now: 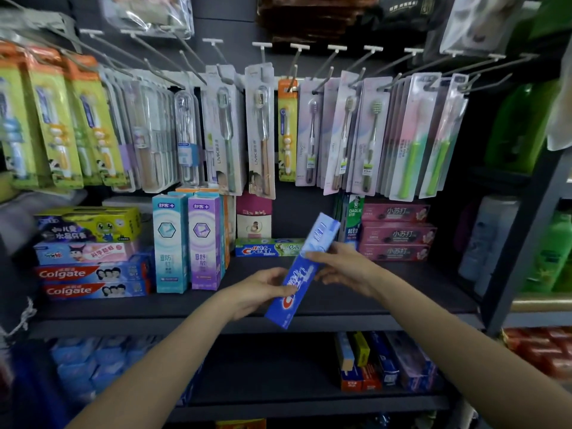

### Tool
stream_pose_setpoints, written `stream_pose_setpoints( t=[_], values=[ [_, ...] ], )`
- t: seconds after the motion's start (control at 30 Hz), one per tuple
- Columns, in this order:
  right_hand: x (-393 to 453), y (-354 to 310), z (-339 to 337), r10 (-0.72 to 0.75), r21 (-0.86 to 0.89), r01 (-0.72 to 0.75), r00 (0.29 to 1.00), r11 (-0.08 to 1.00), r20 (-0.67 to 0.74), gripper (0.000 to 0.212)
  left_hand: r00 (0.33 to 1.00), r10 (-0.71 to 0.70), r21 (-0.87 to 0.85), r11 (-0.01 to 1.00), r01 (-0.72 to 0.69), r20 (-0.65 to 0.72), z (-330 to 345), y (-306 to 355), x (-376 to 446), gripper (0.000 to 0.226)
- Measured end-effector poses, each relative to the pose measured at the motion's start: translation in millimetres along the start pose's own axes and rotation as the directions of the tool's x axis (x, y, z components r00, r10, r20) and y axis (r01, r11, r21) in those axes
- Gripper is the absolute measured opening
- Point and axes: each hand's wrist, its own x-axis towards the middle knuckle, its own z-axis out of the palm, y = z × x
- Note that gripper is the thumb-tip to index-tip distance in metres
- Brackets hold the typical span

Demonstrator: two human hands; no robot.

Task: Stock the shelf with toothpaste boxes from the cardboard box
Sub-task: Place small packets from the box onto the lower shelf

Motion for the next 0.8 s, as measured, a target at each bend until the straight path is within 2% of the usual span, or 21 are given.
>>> stream_pose_setpoints(
  t=[0.07,0.13,0.23,0.3,0.47,0.57,0.63,0.73,0.8],
  values=[
    [12,5,-7,-0.015,0.066,0.025,0.989,0.997,-0.15,0.022,1.0,0.018,0.105,0.994,-0.017,-0.012,-6,-2,5,0.036],
    [23,10,-21,0.003,0.119,0.026,0.97,0.993,-0.242,0.033,0.998,0.026,0.285,0.959,-0.009,-0.056,-18,-2,10,0.044],
    [36,23,-34,0.025,0.036,-0.019,0.985,0.999,-0.169,0.039,0.994,0.065,0.625,0.781,0.002,-0.085,-36,0,23,0.047],
    [45,33,-36,0.049,-0.069,-0.056,0.994,0.996,-0.094,0.042,0.993,0.063,0.752,0.659,0.036,-0.103,-45,-1,33,0.048],
    [62,53,-40,0.096,-0.098,-0.107,0.989,0.989,-0.112,0.012,0.992,0.021,0.812,0.578,0.088,-0.122,-52,-7,49,0.048],
    [71,65,-48,0.145,-0.13,-0.173,0.97,0.976,-0.197,0.025,0.994,0.003,0.81,0.58,0.085,-0.106,-59,-13,49,0.052],
    [73,67,-51,0.204,-0.109,-0.233,0.952,0.966,-0.228,0.024,0.994,0.014,0.804,0.589,0.078,-0.106,-64,-19,48,0.053],
    [72,60,-53,0.298,-0.046,-0.308,0.943,0.95,-0.151,0.031,0.987,0.068,0.765,0.64,0.067,-0.143,-69,-23,49,0.047],
    [74,58,-57,0.296,-0.006,-0.298,0.952,0.955,-0.08,0.033,0.983,0.079,0.72,0.691,0.067,-0.168,-69,-23,51,0.046]
  ],
)
